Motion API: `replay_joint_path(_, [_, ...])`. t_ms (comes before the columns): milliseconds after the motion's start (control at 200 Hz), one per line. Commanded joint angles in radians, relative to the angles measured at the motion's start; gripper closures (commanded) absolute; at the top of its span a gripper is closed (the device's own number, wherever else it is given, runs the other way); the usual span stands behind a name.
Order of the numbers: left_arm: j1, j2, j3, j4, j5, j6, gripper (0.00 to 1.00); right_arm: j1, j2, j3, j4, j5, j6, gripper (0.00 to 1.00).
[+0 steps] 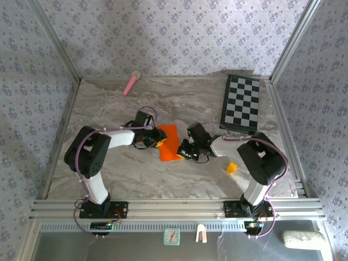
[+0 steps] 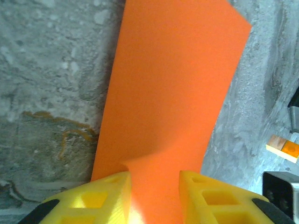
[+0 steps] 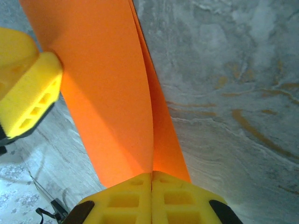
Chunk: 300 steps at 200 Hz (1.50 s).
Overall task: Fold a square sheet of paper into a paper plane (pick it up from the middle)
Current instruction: Fold the triangle a second time at the center of the table.
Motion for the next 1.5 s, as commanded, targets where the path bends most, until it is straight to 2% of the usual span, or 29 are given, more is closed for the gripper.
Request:
replay_joint_path(0, [-0.005, -0.018, 0.04, 0.013, 0.029, 0.048, 0.67, -0.006, -0.022, -0.01, -0.068, 0.021, -0.007, 0.96])
replay_joint_path(160, [0.002, 0.017, 0.057, -0.038, -0.008, 0.072, 0.68, -0.01, -0.047, -0.015, -0.075, 0.012, -0.013, 0.98])
replay_joint_path(490, [0.004, 0.092, 0.07, -0.079, -0.005, 0.092, 0.79, -0.005, -0.051, 0.009, 0.003, -0.049, -0.029, 1.0])
replay_joint_path(880, [0.003, 0.09, 0.057, -0.077, -0.002, 0.087, 0.86, 0.015, 0.072, 0.118, 0.095, -0.061, -0.025, 1.0])
replay_joint_path(1279, [0.006, 0.056, 0.07, -0.074, 0.015, 0.085, 0.86, 0.038, 0.159, 0.187, 0.089, -0.016, -0.029, 1.0])
replay_joint_path(1494, [0.033, 0.005, 0.08, -0.053, 0.012, 0.096, 0.8, 0.043, 0.165, 0.188, 0.056, -0.002, -0.042, 1.0])
